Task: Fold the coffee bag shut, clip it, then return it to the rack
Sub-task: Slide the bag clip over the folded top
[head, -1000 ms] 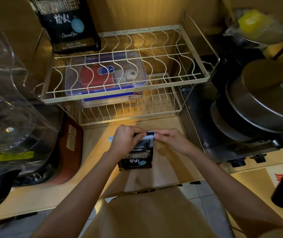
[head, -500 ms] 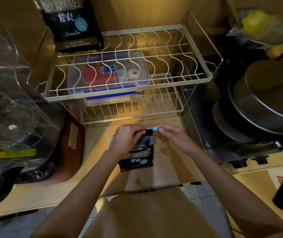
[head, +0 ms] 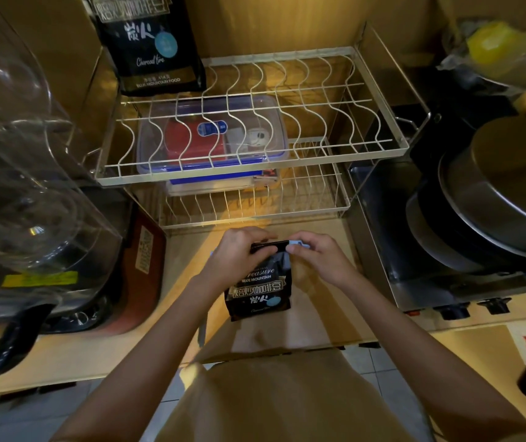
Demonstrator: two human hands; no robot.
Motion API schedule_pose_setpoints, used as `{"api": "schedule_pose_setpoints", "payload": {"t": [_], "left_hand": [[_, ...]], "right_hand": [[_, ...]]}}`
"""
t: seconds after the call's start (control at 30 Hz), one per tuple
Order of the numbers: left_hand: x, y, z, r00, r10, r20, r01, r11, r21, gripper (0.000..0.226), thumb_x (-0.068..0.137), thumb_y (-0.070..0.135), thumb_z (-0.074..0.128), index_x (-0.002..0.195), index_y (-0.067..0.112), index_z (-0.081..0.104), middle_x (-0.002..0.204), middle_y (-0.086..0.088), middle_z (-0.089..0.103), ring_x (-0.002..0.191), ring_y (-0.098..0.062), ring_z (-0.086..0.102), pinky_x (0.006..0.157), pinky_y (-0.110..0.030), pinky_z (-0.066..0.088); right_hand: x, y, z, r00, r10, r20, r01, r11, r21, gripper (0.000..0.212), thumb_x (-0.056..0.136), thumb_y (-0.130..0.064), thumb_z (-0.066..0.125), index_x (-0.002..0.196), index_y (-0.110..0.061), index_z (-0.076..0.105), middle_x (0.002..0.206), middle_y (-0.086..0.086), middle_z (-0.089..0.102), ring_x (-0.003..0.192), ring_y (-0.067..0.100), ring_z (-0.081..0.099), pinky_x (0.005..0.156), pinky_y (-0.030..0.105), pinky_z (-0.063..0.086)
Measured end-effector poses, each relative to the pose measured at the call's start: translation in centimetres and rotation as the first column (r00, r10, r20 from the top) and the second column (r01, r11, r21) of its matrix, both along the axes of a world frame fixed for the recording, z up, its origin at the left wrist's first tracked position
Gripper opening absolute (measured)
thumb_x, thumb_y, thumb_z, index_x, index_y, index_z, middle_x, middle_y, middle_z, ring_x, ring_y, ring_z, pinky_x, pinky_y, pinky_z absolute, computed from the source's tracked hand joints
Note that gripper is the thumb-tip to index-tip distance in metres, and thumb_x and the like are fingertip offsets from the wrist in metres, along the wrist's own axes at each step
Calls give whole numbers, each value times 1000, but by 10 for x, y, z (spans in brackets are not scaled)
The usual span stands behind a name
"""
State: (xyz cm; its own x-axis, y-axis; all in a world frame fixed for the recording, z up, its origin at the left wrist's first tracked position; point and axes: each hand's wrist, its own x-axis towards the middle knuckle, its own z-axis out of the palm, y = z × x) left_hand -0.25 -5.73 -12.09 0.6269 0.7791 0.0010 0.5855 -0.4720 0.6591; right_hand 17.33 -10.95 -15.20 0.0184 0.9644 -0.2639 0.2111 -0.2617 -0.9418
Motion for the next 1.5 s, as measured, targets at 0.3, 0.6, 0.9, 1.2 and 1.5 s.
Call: {"api": "schedule_pose_setpoints", "payload": {"t": [0.3,0.6,0.9,1.2,1.5], "left_hand": [[-92,17,21,999,52,-15,-53,997,-64,45,76,-10,57,92,32,58,117,4,53,115,-11,48,94,-26,43],[-94,4,-4,1000,-13,-15,13,1000,-15,23,70,14,73,92,19,69,127,-8,55,121,-18,47,101,-35,40],[-75,-5,-12,992,100,74,-94,992,-86,12,75,14,69,86,17,67,110,8,57,105,-3,54,92,-27,45],[-52,-29,-31,890,389,237,-387,920,-55,14,76,11,68,89,14,65,97,8,61,88,2,55,74,-5,45],[-46,-31,-33,835,498,234,-492,866,-87,36,78,19,66,112,13,56,103,-3,63,94,-14,58,78,-33,53]], "right_hand": [[1,5,-7,1000,-21,7,21,1000,4,20,86,-8,58,102,2,64,102,18,66,95,21,59,84,31,45],[-5,5,-8,999,7,-33,-7,1000,-7,17,90,-8,50,102,-7,63,95,1,63,86,3,58,72,6,45],[-7,2,-11,999,-39,-29,39,999,-7,22,89,-10,54,108,-5,63,98,4,65,90,9,60,81,15,48],[-7,-5,-15,958,-248,-146,244,969,-43,20,78,1,64,98,2,65,61,-12,72,61,-2,65,59,10,52],[0,-8,2,965,-167,-204,137,979,-152,30,84,-7,59,114,-8,62,96,0,68,88,9,64,79,18,52]]}}
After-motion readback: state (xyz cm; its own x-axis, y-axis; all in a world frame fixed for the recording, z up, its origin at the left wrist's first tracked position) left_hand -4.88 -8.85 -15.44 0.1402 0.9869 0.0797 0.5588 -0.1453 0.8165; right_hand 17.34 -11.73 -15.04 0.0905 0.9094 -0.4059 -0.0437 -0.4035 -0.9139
